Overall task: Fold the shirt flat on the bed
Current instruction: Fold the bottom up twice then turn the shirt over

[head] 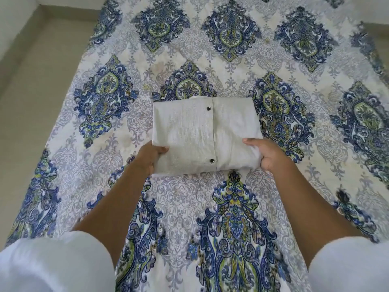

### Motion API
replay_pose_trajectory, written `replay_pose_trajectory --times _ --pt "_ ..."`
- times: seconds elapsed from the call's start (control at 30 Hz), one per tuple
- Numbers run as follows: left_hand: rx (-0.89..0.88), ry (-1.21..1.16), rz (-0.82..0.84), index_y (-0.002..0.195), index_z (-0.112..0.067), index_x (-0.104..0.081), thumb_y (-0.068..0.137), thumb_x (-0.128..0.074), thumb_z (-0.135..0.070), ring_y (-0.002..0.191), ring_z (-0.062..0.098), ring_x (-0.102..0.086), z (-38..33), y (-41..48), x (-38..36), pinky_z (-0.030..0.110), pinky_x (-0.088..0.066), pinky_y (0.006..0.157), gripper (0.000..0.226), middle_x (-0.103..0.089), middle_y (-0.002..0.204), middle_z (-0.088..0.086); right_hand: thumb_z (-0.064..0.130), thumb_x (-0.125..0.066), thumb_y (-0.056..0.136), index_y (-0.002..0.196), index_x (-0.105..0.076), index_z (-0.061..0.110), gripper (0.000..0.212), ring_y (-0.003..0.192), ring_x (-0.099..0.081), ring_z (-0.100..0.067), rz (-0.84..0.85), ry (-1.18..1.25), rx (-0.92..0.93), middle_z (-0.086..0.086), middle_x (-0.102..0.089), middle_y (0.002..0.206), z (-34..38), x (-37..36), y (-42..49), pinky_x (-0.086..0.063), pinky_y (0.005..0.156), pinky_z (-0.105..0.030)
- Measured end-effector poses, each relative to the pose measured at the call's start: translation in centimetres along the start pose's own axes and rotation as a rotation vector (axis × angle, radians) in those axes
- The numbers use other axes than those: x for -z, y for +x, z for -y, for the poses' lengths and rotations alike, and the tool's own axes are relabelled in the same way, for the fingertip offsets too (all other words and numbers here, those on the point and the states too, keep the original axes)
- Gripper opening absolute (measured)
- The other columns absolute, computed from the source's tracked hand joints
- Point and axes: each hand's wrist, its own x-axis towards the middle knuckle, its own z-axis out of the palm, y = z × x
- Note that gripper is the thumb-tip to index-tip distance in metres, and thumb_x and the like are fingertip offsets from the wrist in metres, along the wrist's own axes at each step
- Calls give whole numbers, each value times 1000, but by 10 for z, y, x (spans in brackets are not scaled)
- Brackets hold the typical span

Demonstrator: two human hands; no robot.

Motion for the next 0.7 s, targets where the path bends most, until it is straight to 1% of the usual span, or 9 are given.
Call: replay_pose_trajectory --times 0.07,0.1,0.23,0.3,0.37,0.47,0.57,0.63,0.7 --pt "-13 -42 0 126 -6 -51 80 -64 0 107 36 -57 3 -9 -4 58 -44 94 49 -61 118 13 5 -72 74 103 -60 2 31 83 -63 -29 -19 39 50 -12 -65 93 6 3 -12 -53 78 -46" --pt "-15 -68 6 127 -7 -50 81 -63 0 107 36 -56 5 -16 -8 58 -45 93 49 -61 118 13 6 -72 73 103 -60 4 32 85 -63 -27 -22 44 84 -11 -65 95 11 5 -19 -53 79 -45" --pt "3 -223 80 128 -6 -48 83 -58 4 101 34 -58 22 -51 -31 55 -50 83 47 -62 114 14 2 -70 76 88 -61 16 20 79 -65 -18 -32 -10 258 -2 -67 89 48 12 -63 -54 66 -35" --pt "25 -324 155 129 -3 -47 84 -54 7 96 31 -60 31 -66 -52 49 -51 77 47 -63 110 14 0 -71 74 90 -64 13 22 75 -68 -13 -21 -86 368 4 -71 82 74 14 -88 -56 66 -29" --pt "41 -419 236 128 -2 -49 86 -50 7 94 30 -61 37 -82 -78 47 -51 79 44 -68 102 11 -4 -72 72 94 -67 9 26 66 -69 -7 19 -180 477 10 -72 69 101 14 -118 -56 61 -21" --pt "46 -533 373 116 -6 -57 85 -49 6 95 29 -62 38 -99 -120 48 -56 74 34 -72 97 9 -2 -71 74 96 -65 11 27 51 -60 9 24 -417 619 20 -66 56 136 11 -165 -46 52 -6" --pt "103 -451 439 105 -9 -60 85 -54 -3 92 26 -62 32 -111 -151 41 -56 74 22 -66 103 8 6 -71 78 103 -67 12 25 49 -55 4 -45 -760 785 13 -61 68 150 1 -203 -40 48 -8" --pt "100 -310 411 103 -12 -57 90 -54 -18 90 20 -56 28 -118 -156 32 -49 72 14 -57 103 6 9 -66 84 102 -67 17 19 64 -59 -11 -71 -1004 829 4 -64 83 136 -15 -210 -40 58 -11" --pt "86 -367 345 115 -12 -52 94 -48 -28 104 22 -50 29 -118 -146 35 -43 84 26 -51 113 8 11 -56 90 116 -62 18 27 79 -61 -18 -102 -1241 859 -4 -66 104 107 -35 -206 -39 71 -16"
